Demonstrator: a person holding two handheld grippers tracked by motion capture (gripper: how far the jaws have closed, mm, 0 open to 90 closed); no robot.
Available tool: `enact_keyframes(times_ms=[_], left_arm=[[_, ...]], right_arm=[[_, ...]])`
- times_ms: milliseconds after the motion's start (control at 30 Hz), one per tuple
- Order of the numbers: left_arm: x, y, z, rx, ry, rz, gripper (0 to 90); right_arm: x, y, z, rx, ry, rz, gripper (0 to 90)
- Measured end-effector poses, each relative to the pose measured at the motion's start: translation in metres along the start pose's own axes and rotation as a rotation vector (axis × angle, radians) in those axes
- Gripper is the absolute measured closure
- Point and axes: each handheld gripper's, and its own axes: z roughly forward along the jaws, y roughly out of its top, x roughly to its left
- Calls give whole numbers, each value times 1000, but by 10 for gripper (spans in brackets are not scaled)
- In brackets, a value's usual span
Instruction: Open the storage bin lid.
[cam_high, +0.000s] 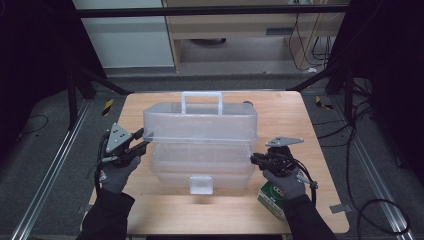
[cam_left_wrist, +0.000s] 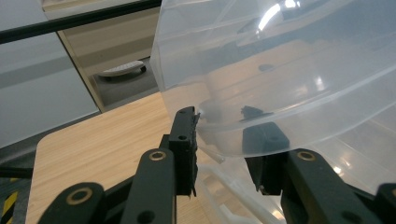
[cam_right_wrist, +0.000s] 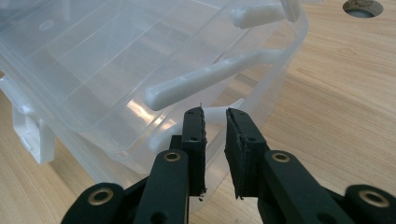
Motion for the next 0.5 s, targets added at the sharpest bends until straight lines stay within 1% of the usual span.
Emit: enact_keyframes(times_ms=[67, 167, 367, 500], left_arm=[[1, 1, 0, -3, 0, -1, 654], [2, 2, 1, -18, 0, -18, 654], [3, 7, 3, -32, 11, -24, 663], [4, 14, 6, -43, 26, -35, 672]], right_arm=[[0, 0, 0, 1, 0, 2, 781], [0, 0, 0, 1, 0, 3, 781], [0, 0, 0, 2, 1, 3, 781], [-1, 1, 0, 7, 2, 6, 782]])
